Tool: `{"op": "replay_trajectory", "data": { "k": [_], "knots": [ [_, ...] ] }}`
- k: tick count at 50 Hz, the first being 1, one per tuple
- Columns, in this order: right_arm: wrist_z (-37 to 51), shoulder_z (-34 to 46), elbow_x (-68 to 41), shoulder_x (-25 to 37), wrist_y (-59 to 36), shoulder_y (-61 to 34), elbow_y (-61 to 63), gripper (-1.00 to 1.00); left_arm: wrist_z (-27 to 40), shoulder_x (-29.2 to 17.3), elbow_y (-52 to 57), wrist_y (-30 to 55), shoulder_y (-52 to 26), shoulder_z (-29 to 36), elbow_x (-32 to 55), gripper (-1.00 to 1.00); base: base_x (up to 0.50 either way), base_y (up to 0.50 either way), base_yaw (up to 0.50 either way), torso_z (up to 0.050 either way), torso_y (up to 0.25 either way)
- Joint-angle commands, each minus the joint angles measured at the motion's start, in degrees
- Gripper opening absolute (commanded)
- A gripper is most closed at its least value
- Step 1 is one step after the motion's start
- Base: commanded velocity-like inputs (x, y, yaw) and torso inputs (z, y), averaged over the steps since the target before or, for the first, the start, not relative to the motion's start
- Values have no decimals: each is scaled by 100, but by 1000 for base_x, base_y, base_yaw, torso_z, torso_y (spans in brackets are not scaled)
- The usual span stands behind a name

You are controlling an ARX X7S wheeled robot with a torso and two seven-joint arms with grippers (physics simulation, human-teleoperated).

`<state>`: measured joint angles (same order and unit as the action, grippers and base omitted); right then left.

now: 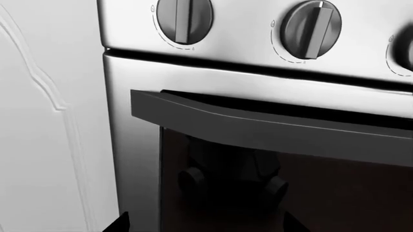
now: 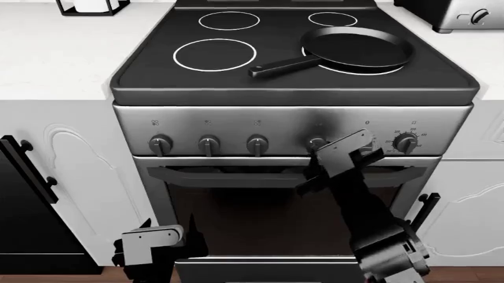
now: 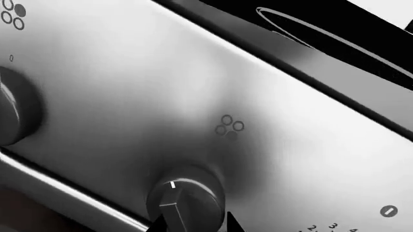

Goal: Turn off the front right burner of the stove.

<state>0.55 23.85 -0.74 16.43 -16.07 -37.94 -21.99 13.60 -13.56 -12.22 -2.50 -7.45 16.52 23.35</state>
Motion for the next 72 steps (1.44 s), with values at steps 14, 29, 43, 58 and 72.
{"op": "replay_trajectory", "data": {
  "k": [14, 29, 43, 58, 72],
  "knots": [
    [-230, -414, -1016, -341, 38, 40, 246, -100, 19, -28, 8, -18, 6, 50, 32, 100, 0, 1, 2, 0, 0],
    [-224, -822, -1561, -473, -17, 69, 287, -100, 31, -47, 22, -19, 5, 76, 62, 100, -1, 1, 1, 0, 1],
    [-221, -1159, -1998, -601, 54, 53, 208, -100, 63, -66, 45, -5, -8, 84, 94, 100, -1, 1, 2, 0, 3],
    [-134, -1451, -2385, -699, 42, 44, 224, -100, 85, -79, 44, -2, -18, 102, 124, 100, 1, 1, 3, 0, 2],
    [-13, -1570, -2591, -726, -28, 60, 332, -100, 93, -94, 42, -12, -23, 121, 142, 100, 0, 1, 1, 0, 3]
  ]
}}
